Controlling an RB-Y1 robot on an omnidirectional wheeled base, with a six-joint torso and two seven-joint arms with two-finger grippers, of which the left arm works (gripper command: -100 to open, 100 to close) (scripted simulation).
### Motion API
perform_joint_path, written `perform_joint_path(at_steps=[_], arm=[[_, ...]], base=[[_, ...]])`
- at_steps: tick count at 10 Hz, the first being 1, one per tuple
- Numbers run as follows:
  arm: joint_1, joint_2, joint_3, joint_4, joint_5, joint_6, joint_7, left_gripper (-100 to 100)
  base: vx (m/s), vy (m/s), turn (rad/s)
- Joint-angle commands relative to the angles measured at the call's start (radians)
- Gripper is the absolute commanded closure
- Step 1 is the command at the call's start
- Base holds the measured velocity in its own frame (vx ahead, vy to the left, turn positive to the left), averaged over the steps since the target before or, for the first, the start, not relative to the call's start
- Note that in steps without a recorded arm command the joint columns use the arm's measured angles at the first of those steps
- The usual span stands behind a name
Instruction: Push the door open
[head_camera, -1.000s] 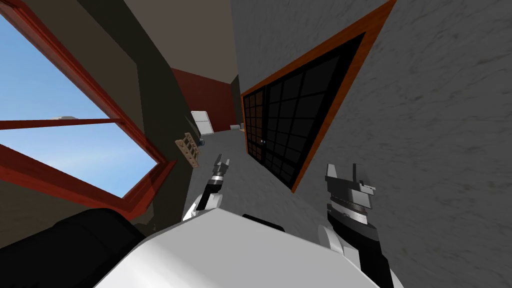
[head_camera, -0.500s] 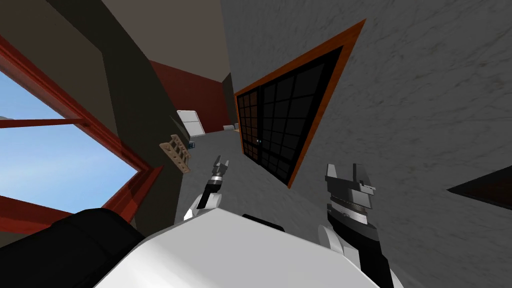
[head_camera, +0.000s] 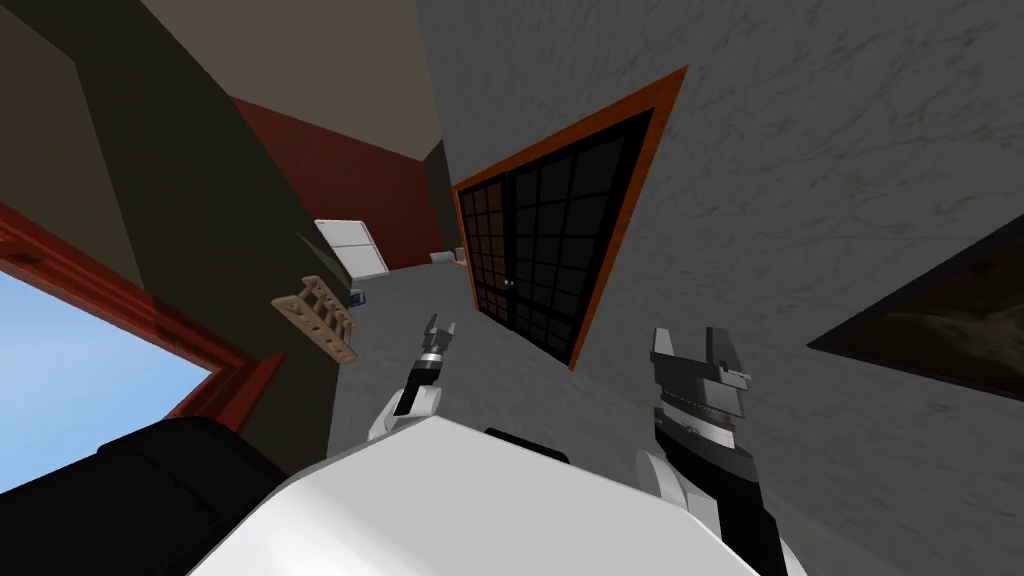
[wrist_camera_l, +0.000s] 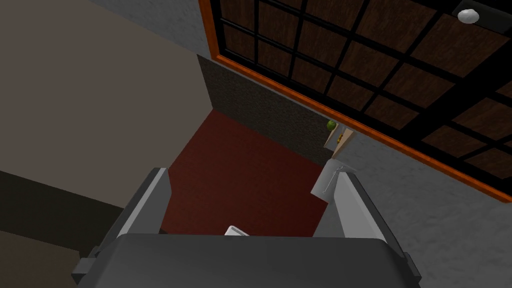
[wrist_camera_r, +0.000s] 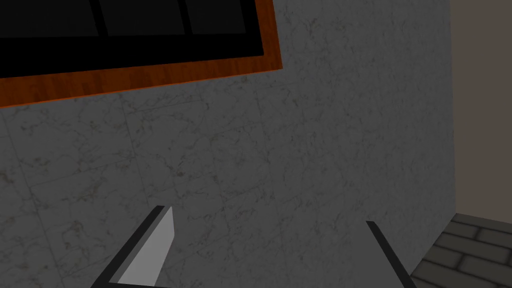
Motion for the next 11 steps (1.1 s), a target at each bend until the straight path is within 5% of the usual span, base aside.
perform_joint_path(at_steps=[1, 11], arm=[[-0.012, 0.005, 0.015, 0.032, 0.004, -0.007, 0.032, -100], [-0.08, 0.02, 0.095, 0.224, 0.025, -0.056, 0.197, -100]], base=[[-0.008, 0.095, -0.266], [0.022, 0.103, -0.215]])
